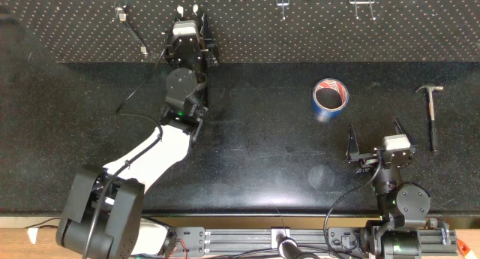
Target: Place Tools Onto Pegboard
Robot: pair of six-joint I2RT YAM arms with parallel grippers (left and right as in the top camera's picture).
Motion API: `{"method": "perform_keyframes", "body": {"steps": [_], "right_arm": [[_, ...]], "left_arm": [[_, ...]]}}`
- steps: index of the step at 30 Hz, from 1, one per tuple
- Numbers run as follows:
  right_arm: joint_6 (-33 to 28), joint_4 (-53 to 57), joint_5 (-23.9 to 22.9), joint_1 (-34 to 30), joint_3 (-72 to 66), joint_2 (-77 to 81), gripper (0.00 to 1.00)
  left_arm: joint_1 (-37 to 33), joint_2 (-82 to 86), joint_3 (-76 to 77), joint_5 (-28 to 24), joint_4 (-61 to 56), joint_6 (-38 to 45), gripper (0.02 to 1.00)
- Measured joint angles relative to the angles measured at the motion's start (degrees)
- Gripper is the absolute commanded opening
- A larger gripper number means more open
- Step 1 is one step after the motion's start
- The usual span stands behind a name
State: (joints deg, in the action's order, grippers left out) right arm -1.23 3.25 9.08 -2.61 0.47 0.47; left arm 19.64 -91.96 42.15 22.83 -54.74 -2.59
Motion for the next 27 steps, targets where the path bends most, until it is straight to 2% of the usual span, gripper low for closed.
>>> {"method": "perform_keyframes", "body": {"steps": [7,12,16,21,22,23,24,27], "right_arm": [[0.0,0.0,-0.02,0.0,0.0,0.0,0.943],[0.0,0.0,-0.02,0.0,0.0,0.0,0.945],[0.0,0.02,0.0,0.0,0.0,0.0,0.943],[0.0,0.0,0.0,0.0,0.0,0.0,0.943],[0.0,0.0,-0.02,0.0,0.0,0.0,0.943],[0.0,0.0,-0.02,0.0,0.0,0.0,0.943],[0.0,0.0,0.0,0.0,0.0,0.0,0.943],[0.0,0.0,-0.02,0.0,0.0,0.0,0.943]], "left_arm": [[-0.09,-0.07,6.36,0.0,-0.55,0.02,0.029],[-2.62,-0.09,6.6,-0.44,3.02,0.02,0.027],[-2.62,-3.58,6.75,-3.85,3.28,-0.24,0.029],[-2.62,-4.5,6.78,-5.11,5.31,-0.26,0.038],[-2.62,-4.55,6.78,-5.53,6.6,-0.26,0.237],[-2.62,-4.55,6.82,-6.23,8.37,-0.26,0.814],[-2.62,-4.55,6.88,-6.71,10.16,-0.26,0.996],[-2.62,-4.55,7.04,-7.48,10.6,-0.46,0.998]]}}
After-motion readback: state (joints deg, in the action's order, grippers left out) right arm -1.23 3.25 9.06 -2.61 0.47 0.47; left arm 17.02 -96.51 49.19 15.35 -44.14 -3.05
